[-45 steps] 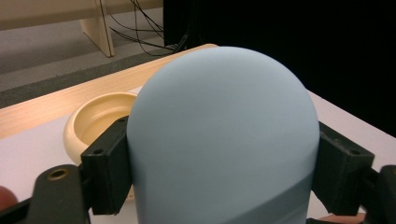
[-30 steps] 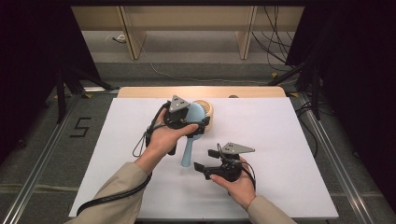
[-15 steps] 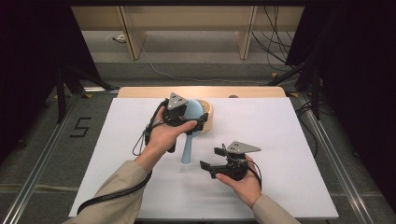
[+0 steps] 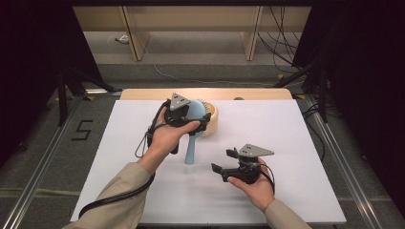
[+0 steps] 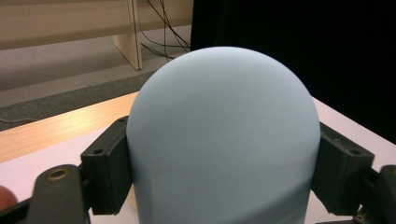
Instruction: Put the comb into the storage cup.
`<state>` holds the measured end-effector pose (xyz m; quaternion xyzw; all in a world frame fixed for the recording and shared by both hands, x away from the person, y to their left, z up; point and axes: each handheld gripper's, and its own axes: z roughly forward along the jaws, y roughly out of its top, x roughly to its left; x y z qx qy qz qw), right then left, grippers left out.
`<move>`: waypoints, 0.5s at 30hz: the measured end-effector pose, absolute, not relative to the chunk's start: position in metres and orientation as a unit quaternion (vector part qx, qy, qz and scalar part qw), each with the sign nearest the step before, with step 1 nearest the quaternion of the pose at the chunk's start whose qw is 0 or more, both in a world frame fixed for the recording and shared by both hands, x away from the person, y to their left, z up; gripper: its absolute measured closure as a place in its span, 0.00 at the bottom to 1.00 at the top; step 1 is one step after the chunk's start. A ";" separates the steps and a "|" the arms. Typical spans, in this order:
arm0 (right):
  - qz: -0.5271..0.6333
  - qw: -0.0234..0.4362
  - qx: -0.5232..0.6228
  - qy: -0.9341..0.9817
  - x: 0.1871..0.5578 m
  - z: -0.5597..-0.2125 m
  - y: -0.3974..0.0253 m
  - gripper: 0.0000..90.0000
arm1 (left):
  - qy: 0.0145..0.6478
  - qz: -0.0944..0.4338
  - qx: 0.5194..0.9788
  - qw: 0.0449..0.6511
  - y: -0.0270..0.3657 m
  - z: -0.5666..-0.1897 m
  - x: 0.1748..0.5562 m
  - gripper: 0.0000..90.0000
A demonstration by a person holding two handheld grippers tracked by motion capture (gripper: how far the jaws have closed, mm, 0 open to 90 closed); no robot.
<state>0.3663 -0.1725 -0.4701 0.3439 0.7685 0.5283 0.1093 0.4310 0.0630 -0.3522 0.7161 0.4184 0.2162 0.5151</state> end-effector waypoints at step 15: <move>0.525 0.124 0.350 0.766 0.366 -0.468 -0.188 0.18 | 0.421 0.223 0.713 0.514 0.066 -0.350 0.435 0.22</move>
